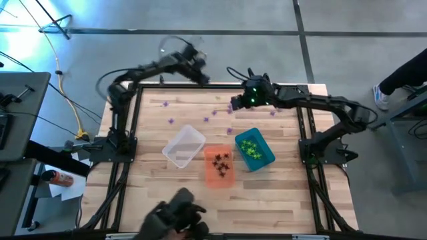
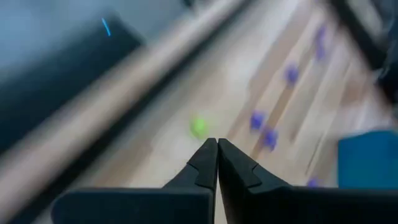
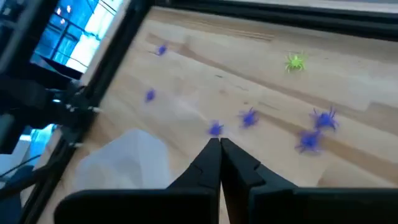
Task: Sort Halloween decoration
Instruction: Put the green spider toy into the blue bin
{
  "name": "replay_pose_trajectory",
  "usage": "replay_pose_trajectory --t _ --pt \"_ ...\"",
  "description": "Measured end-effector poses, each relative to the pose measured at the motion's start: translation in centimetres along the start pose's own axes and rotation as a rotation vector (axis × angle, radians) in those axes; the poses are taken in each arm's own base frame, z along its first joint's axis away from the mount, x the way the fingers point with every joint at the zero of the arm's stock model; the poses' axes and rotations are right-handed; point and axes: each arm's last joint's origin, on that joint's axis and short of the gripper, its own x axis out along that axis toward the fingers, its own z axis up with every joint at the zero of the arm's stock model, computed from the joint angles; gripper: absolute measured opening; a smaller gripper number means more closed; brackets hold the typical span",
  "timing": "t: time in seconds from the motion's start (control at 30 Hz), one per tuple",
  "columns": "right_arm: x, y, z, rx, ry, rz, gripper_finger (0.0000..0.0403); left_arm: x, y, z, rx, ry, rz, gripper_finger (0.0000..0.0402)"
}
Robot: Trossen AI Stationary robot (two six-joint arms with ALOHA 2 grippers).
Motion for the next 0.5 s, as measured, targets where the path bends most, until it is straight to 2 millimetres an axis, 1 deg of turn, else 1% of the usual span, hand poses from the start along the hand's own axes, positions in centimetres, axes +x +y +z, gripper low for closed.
replay_pose_trajectory --t 0.03,0.1,0.13,0.2,0.27,0.37,0.43,0.5 --pt "0.8 -0.5 0.5 0.005 0.011 -0.007 0.0001 -1.9 -0.5 0.6 0.016 -0.05 0.002 0.0" --pt "2.5 -1.4 1.8 -0.01 0.04 -0.023 0.0 -5.9 -2.0 1.3 0.072 -0.146 -0.003 0.0" --pt "3.4 -1.7 2.8 -0.024 0.046 -0.021 0.0 -7.8 -2.9 1.4 0.105 -0.193 -0.009 0.0" --pt "5.3 -2.0 4.8 -0.074 0.064 -0.042 0.0 -10.9 -4.6 0.8 0.164 -0.272 -0.012 0.0" --pt "7.4 -2.6 6.8 -0.089 0.094 -0.085 0.0 -13.7 -6.0 -0.4 0.187 -0.356 -0.018 0.0" --pt "10.8 -4.3 8.6 -0.092 0.214 -0.12 0.0 -17.1 -7.9 -3.0 0.204 -0.478 -0.042 0.0" --pt "12.6 -5.3 9.3 -0.109 0.302 -0.144 0.0 -18.5 -8.6 -5.2 0.171 -0.531 -0.047 0.0" --pt "14.1 -6.2 9.7 -0.131 0.38 -0.175 0.0 -19.4 -9.2 -7.4 0.135 -0.581 -0.044 0.0"
